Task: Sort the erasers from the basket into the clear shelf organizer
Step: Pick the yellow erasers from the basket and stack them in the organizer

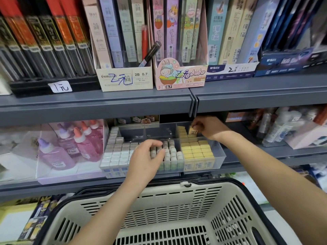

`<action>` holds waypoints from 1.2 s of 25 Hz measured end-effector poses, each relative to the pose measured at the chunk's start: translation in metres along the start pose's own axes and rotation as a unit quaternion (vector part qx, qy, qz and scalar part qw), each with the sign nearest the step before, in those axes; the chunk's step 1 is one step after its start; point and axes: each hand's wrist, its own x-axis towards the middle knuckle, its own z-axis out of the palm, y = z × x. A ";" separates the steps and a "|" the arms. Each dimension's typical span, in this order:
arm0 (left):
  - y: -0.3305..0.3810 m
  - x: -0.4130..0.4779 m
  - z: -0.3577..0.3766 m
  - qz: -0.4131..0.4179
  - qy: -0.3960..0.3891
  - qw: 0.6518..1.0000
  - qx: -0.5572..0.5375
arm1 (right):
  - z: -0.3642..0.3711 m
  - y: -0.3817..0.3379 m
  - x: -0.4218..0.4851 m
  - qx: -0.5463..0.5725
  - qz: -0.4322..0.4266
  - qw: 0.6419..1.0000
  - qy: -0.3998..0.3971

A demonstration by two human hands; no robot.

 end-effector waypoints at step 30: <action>-0.134 -0.222 0.022 -0.245 -0.646 0.706 0.152 | 0.214 -0.102 -0.277 0.010 -0.078 0.857 -0.509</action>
